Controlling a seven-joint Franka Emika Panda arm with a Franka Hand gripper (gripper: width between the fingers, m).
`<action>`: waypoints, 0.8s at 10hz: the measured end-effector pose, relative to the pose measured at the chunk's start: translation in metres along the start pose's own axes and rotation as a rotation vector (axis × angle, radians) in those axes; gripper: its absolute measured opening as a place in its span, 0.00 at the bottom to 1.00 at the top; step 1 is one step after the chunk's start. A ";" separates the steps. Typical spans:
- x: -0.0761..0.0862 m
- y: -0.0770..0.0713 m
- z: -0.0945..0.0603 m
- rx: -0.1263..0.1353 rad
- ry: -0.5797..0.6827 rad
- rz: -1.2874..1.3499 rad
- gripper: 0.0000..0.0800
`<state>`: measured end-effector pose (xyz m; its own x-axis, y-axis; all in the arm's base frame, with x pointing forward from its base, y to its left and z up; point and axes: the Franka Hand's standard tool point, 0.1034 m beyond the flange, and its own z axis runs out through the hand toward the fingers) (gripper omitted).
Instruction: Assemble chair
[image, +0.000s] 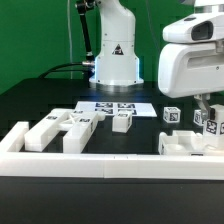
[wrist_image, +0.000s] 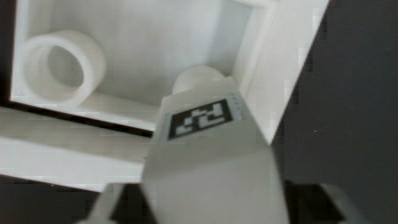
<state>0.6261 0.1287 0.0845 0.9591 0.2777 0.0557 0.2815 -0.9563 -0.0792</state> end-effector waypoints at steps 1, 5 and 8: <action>0.000 0.001 0.000 0.000 0.000 0.001 0.36; 0.000 0.001 0.000 0.001 -0.001 0.131 0.36; -0.001 0.005 0.001 0.003 -0.001 0.522 0.36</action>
Offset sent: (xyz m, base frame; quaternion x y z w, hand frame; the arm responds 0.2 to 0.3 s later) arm 0.0000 0.0000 0.0000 0.0000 0.0000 0.0000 1.0000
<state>0.6270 0.1236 0.0830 0.9717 -0.2362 0.0066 -0.2344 -0.9671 -0.0992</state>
